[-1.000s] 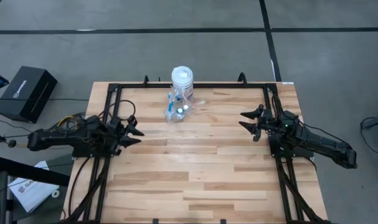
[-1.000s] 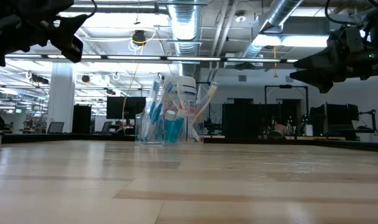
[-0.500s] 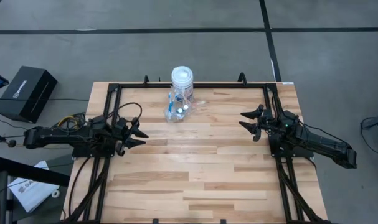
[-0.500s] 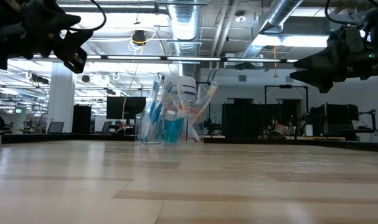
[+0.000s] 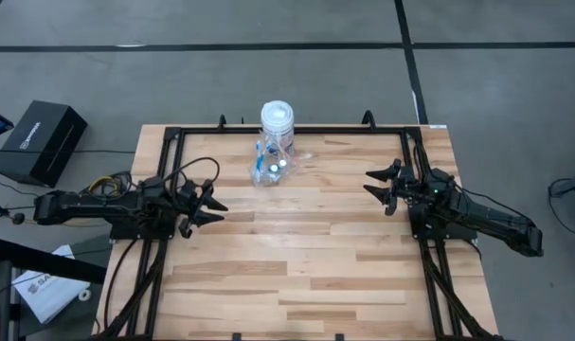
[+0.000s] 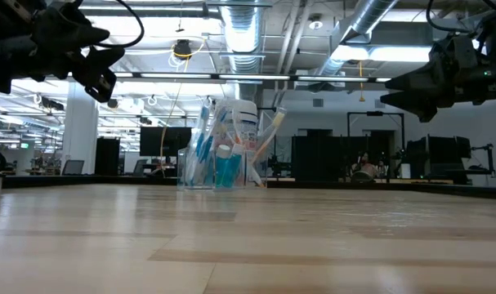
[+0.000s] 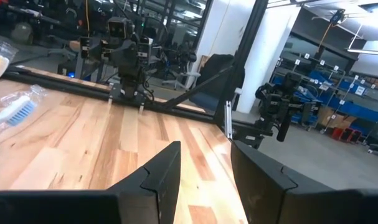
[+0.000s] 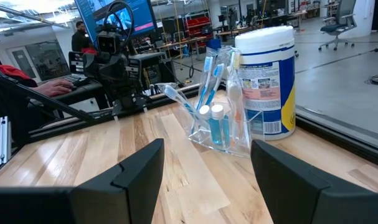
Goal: Pick & Place toothbrushing station
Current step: Return to Home Position
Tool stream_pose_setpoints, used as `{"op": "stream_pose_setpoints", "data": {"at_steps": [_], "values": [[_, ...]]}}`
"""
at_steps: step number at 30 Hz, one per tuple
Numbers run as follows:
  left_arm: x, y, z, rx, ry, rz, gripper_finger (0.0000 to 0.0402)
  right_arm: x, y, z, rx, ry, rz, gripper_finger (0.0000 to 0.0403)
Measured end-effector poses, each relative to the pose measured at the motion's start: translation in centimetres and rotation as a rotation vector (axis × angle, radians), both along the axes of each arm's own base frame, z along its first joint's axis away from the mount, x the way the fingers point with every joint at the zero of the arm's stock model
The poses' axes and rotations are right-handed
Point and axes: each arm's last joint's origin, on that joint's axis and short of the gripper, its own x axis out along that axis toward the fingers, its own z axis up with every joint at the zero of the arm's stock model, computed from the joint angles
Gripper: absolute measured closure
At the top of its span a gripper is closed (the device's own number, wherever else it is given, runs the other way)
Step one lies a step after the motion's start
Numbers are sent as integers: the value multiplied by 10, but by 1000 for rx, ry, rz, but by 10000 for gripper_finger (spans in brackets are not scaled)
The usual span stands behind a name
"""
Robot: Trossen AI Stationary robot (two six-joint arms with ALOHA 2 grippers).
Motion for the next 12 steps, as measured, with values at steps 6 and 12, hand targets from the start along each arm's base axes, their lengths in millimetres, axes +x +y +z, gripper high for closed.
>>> {"op": "stream_pose_setpoints", "data": {"at_steps": [6, 12], "values": [[0, 0, 0, 1, -5, 0, 266, 0, 0, 0, 0, 0, 0, 172], [0, 0, 1, 1, -7, 0, 266, 0, 0, 0, 0, 0, 0, 172]]}}
